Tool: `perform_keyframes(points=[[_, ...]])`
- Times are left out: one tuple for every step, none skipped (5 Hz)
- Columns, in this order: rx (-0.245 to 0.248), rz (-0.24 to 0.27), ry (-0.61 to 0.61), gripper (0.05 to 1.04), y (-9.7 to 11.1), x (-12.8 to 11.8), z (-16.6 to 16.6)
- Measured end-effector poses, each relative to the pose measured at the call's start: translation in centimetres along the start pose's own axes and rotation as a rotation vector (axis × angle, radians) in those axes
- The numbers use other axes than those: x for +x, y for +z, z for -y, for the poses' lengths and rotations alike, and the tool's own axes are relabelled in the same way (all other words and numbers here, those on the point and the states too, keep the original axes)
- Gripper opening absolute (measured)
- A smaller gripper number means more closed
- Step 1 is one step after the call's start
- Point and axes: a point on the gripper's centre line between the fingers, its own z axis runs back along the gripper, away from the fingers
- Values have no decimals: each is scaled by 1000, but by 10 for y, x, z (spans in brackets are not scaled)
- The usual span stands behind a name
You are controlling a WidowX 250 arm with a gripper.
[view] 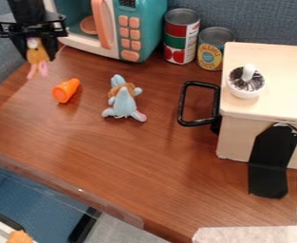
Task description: Pickup the cotton toy from left of table and place it middle of table
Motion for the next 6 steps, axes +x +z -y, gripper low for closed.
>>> perform_keyframes(points=[[90,12,-9,544,-29,29,-33],[172,20,-31,544,-55,33,-46],[152,-22,-47,625,-85,35,-44],[139,-45,-55,916,-89,34,-40],[147,-35,-62,1012,-83,30,-29],[177,49,-45,1009,-37,36,-28]])
